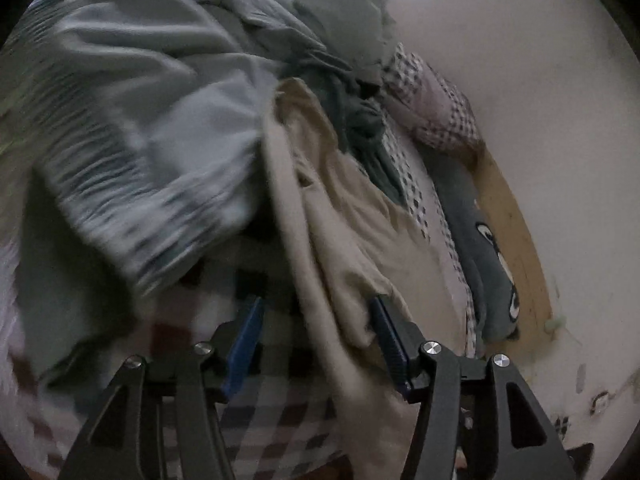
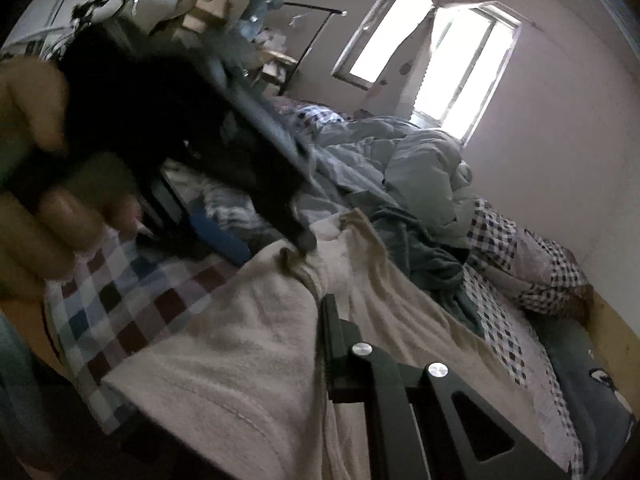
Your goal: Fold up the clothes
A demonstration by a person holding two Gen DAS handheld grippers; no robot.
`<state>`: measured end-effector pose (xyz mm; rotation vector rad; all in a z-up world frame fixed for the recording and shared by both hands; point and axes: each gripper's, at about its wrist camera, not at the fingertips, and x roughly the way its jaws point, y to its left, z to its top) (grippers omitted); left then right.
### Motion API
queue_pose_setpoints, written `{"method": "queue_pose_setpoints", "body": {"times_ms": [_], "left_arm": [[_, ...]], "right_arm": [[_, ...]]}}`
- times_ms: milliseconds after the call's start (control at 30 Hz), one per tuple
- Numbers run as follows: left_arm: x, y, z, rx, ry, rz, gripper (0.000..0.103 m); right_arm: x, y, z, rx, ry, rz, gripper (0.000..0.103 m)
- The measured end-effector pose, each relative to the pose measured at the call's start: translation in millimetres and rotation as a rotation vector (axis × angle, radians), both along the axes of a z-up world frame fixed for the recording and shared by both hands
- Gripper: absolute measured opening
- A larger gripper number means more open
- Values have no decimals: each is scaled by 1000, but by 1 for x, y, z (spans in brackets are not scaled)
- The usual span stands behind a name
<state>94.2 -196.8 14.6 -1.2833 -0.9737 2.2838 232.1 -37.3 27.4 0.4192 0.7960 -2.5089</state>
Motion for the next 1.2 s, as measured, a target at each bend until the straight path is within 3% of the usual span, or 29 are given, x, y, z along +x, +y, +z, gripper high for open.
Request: {"method": "queue_pose_setpoints", "body": {"times_ms": [267, 700, 967, 1200], "left_arm": [[-60, -1, 18, -17, 23, 4, 61], [-141, -15, 0, -91, -34, 24, 59], [-154, -12, -5, -177, -62, -4, 13], [-137, -21, 16, -148, -6, 35, 9]], "right_arm": [[-3, 16, 18, -51, -4, -15, 4], [6, 18, 29, -94, -22, 35, 4], [13, 20, 32, -94, -34, 56, 4], [22, 21, 35, -88, -47, 72, 4]]}}
